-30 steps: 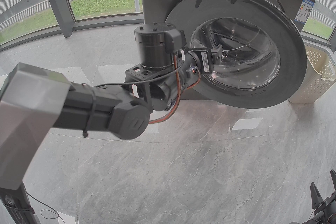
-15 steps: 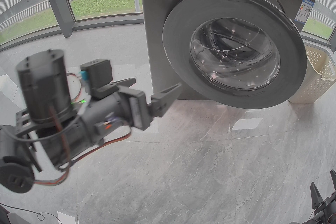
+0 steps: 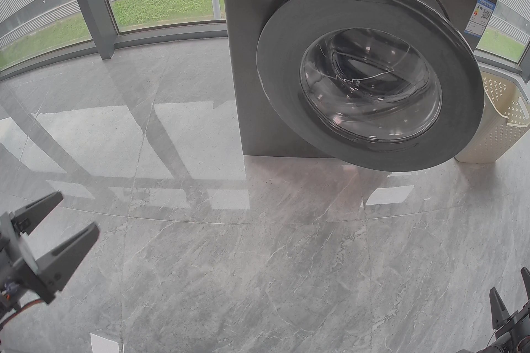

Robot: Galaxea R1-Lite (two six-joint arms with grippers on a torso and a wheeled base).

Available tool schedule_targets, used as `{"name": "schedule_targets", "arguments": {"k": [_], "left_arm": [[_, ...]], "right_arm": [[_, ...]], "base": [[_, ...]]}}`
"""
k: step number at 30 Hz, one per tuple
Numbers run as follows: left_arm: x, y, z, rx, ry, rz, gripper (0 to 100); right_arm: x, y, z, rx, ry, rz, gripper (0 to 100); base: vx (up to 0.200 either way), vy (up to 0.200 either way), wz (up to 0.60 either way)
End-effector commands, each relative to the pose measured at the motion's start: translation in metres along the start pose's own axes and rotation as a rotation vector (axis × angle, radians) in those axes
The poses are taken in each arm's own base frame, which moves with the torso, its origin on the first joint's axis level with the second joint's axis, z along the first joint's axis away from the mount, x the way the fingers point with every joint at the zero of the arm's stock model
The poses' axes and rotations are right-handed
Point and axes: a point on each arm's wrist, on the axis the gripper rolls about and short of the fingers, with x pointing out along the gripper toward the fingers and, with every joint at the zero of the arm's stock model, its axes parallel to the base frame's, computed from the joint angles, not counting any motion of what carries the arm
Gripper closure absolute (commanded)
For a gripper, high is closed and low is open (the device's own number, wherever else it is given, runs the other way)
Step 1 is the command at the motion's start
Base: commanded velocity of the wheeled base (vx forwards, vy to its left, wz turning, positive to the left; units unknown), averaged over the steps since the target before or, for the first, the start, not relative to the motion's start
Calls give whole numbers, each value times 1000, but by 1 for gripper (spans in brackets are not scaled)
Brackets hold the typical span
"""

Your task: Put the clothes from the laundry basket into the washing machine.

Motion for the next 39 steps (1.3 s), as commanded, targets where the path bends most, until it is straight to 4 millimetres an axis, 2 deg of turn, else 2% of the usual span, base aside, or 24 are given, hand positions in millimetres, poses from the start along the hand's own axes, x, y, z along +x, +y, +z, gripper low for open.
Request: {"name": "schedule_targets", "arguments": {"k": [1,11,15,16,19,22,26,30,32,39], "left_arm": [[-88,12,-68,30,-97,103,0],[-95,13,-105,18,-118,237,0],[-95,14,-107,6,-113,291,0],[-95,14,-108,19,-114,381,0],[-95,16,-114,58,-53,498,0],[-95,16,-119,46,-6,546,0],[-95,17,-119,30,-18,571,0],[-98,15,-121,56,-44,710,0],[-101,12,-122,89,-84,678,0],[-101,11,-124,73,-51,591,0]], "right_arm": [[1,0,-5,0,8,-1,0],[1,0,-5,0,8,3,0],[1,0,-5,0,8,3,0],[1,0,-5,0,8,2,0],[1,0,-5,0,8,3,0],[1,0,-5,0,8,2,0],[1,0,-5,0,8,2,0],[1,0,-5,0,9,-1,0],[1,0,-5,0,8,-1,0],[1,0,-5,-2,8,0,0]], "base": [[0,0,0],[0,0,0],[0,0,0],[0,0,0],[0,0,0],[0,0,0],[0,0,0],[0,0,0],[0,0,0],[0,0,0]]}}
